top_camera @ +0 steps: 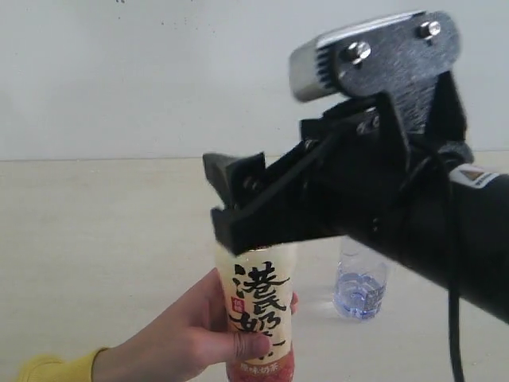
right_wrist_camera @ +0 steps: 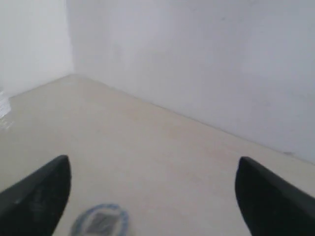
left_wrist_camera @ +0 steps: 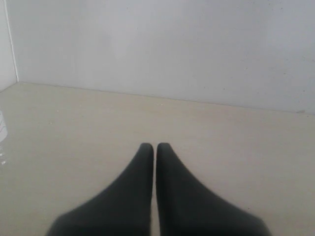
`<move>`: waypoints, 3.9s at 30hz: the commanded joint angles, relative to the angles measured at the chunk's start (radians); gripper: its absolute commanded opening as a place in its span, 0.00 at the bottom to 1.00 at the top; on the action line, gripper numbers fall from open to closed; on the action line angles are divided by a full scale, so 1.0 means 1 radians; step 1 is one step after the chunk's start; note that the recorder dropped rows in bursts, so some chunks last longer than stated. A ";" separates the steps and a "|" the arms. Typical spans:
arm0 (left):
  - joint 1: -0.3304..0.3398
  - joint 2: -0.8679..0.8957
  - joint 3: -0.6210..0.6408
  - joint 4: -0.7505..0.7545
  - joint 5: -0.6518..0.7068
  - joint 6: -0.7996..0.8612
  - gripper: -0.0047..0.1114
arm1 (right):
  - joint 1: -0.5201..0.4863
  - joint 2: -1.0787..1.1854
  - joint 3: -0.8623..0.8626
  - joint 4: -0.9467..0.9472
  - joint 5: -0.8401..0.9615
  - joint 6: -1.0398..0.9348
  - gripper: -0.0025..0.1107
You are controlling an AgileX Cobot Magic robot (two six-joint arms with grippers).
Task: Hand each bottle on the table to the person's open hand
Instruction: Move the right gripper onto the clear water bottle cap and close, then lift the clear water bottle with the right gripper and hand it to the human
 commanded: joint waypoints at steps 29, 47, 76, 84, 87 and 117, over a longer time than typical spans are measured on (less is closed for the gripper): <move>0.003 -0.003 -0.004 0.004 -0.004 0.002 0.08 | -0.534 0.091 -0.019 -0.350 0.199 0.235 0.78; 0.003 -0.003 -0.004 0.004 -0.004 0.002 0.08 | -0.534 0.161 0.085 -0.487 0.091 0.404 0.73; 0.003 -0.003 -0.004 0.004 -0.004 0.002 0.08 | -0.534 -0.022 0.033 -0.510 0.265 0.324 0.02; 0.003 -0.003 -0.004 0.004 -0.004 0.002 0.08 | -0.534 -0.173 0.000 -0.492 0.604 0.359 0.02; 0.003 -0.003 -0.004 0.004 -0.004 0.002 0.08 | -0.498 -0.172 0.000 -0.488 0.651 0.358 0.02; 0.003 -0.003 -0.004 0.004 -0.004 0.002 0.08 | -0.081 0.052 -0.143 -0.505 0.349 0.288 0.38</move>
